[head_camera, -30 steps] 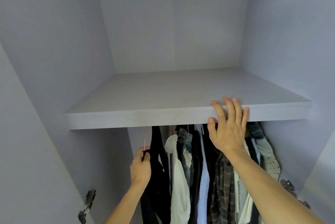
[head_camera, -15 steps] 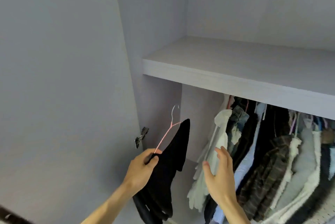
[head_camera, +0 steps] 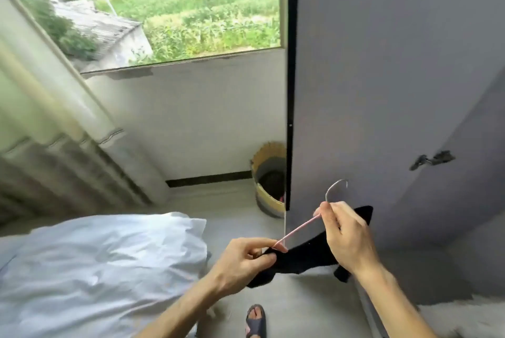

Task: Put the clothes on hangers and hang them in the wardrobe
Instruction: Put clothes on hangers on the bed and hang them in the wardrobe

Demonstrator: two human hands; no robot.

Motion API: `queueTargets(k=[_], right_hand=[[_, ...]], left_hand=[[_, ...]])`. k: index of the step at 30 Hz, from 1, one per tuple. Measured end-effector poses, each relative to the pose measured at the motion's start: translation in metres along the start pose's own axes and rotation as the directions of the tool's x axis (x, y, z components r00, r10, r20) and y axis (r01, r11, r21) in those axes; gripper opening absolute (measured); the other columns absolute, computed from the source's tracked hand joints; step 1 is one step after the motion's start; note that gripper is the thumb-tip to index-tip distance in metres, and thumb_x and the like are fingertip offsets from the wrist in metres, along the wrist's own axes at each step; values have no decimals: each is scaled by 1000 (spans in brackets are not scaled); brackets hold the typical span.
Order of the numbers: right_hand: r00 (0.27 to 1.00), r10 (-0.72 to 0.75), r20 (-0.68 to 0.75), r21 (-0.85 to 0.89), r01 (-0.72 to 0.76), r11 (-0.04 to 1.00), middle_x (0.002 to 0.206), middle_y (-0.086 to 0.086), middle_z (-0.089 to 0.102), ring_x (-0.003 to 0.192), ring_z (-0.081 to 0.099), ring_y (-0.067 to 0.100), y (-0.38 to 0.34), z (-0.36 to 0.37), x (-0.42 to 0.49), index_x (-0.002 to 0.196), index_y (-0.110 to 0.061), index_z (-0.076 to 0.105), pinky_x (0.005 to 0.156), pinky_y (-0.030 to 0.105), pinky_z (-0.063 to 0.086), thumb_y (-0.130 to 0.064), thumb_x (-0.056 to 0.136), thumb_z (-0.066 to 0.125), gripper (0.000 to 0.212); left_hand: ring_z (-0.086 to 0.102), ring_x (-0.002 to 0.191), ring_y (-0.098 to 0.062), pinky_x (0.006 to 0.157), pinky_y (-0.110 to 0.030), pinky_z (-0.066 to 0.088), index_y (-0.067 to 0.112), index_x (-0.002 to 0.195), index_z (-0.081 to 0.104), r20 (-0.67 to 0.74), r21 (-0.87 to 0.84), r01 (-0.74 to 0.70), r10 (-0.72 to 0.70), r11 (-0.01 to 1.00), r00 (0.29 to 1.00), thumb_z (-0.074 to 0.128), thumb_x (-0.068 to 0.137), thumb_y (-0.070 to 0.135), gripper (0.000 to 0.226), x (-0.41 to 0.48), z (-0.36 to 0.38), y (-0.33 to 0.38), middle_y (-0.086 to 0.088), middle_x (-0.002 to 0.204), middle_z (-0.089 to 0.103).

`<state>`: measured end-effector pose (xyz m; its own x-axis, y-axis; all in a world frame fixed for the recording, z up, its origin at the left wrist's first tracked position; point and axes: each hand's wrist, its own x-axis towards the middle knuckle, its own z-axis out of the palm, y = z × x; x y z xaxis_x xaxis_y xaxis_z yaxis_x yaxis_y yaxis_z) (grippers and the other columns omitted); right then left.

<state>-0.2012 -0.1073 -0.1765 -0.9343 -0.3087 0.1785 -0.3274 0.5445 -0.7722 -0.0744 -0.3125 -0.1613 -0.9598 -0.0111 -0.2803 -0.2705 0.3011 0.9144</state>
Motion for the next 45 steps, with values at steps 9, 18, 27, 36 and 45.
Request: queueTargets(k=[9, 18, 27, 36, 45], right_hand=[[829, -438, 347, 138, 417, 898, 74, -11, 52, 71, 52, 9, -128, 148, -61, 73, -20, 57, 64, 37, 47, -57, 101, 26, 56], [455, -662, 595, 273, 661, 699, 75, -16, 55, 74, 53, 5, -251, 253, -171, 71, -35, 55, 70, 32, 48, -66, 98, 24, 52], [257, -762, 595, 515, 605, 607, 109, -25, 54, 76, 61, -1, -336, 304, -221, 103, -41, 62, 71, 26, 50, -67, 94, 37, 37], [250, -669, 700, 390, 651, 651, 132, -17, 50, 123, 40, 13, -346, 362, -184, 126, -39, 56, 99, 32, 40, -59, 90, 54, 41], [130, -348, 929, 285, 351, 892, 107, -9, 64, 93, 61, 9, -354, 431, -164, 116, -25, 55, 71, 21, 44, -47, 90, 65, 35]], left_hand=[[56, 78, 0, 73, -14, 41, 42, 96, 78, -530, -29, 182, -170, 983, 831, 66, 82, 43, 18, -202, -51, -70, 13, 92, 64], [61, 69, -5, 69, -22, 51, 31, 112, 71, -712, -324, 125, -328, 938, 621, 65, 93, 35, 20, -330, -83, -106, 11, 79, 66], [45, 58, -1, 65, -19, 37, 37, 91, 76, -901, -336, 180, -371, 924, 223, 67, 89, 51, 16, -422, -119, -126, 14, 59, 47], [42, 51, 2, 48, -7, 33, 14, 95, 78, -859, -486, 7, -479, 874, 183, 64, 95, 20, 15, -467, -143, -120, 19, 54, 51], [54, 72, 5, 72, -13, 40, 27, 98, 78, -891, -451, 120, -438, 885, -115, 67, 94, 32, 12, -517, -205, -148, 19, 75, 67]])
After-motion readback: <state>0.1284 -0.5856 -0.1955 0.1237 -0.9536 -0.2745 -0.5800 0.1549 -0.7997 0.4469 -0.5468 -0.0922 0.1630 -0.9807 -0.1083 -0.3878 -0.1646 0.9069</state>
